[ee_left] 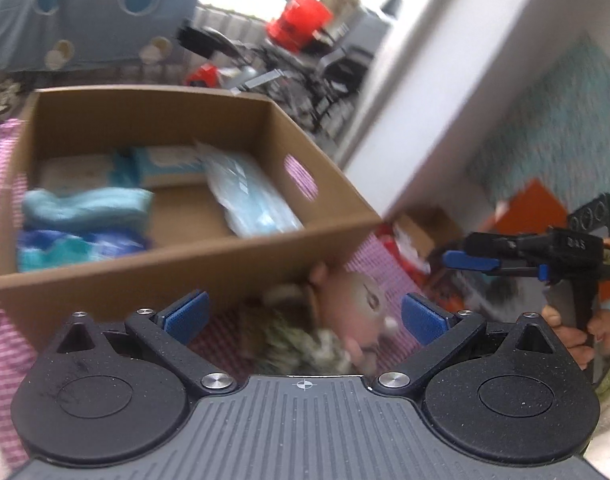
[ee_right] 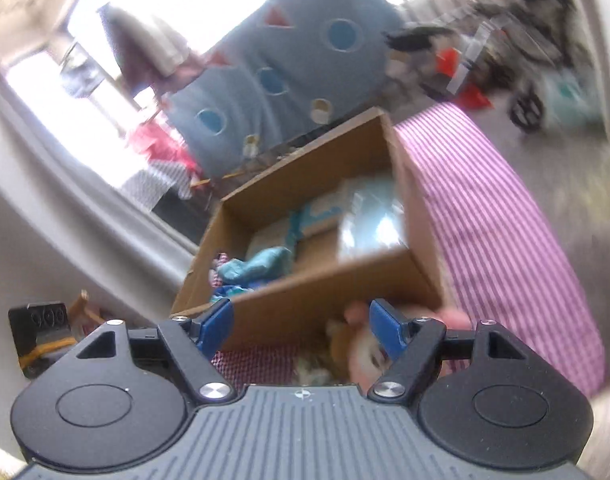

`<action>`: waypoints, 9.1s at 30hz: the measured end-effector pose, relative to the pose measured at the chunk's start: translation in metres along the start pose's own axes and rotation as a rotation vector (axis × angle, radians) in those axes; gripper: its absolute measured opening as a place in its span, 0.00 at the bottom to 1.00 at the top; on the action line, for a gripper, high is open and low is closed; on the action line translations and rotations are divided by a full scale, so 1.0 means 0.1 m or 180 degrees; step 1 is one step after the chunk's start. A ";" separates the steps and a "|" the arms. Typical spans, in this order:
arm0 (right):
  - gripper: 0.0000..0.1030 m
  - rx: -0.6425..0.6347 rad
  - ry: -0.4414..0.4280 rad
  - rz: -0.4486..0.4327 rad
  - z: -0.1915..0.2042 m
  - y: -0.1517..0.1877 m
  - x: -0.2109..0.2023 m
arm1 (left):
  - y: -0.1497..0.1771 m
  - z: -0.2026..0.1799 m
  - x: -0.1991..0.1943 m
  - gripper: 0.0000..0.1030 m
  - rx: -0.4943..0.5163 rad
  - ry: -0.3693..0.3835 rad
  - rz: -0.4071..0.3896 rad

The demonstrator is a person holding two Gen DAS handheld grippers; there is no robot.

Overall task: Organize soft objects
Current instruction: 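Move the right gripper down to the pink plush doll beside the box, then close the right gripper on the pink plush doll and lift it, then lower the plush doll into the box with the right gripper and open, then move the right gripper back down to the green floral scrunchie, then grasp the green floral scrunchie with the right gripper and lift it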

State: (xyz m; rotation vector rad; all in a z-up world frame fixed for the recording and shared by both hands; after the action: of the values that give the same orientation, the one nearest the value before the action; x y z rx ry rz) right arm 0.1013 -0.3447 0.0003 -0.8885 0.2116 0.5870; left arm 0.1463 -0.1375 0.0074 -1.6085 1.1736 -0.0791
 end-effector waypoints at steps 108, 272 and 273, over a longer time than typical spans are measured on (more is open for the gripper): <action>0.70 -0.0890 -0.0110 0.1267 0.36 -0.80 3.10 | -0.70 1.01 0.81 0.94 -0.0320 -0.0785 0.0122; 0.20 -0.0872 -0.0542 -0.0475 1.11 0.02 0.30 | -0.54 -0.15 0.01 0.19 0.0541 0.0015 -0.0696; 0.20 -0.0899 -0.0549 -0.0477 1.12 -0.07 0.35 | -0.61 -0.12 0.07 0.19 0.0518 0.0046 -0.0673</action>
State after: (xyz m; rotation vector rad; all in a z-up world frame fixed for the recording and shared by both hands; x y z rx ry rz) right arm 0.1267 -0.2475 0.0604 -1.1097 -0.0964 0.5579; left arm 0.1819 -0.1554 0.0556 -1.5839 0.9789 -0.3153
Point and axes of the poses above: each gripper's, at about its wrist camera, not at the fingertips, and x roughly the way its jaws point, z to its left, y to its underside, the point moved 8 cm from there along x, roughly the way its jaws point, and after that the axes turned 10 degrees about -z, right-handed, at the moved point
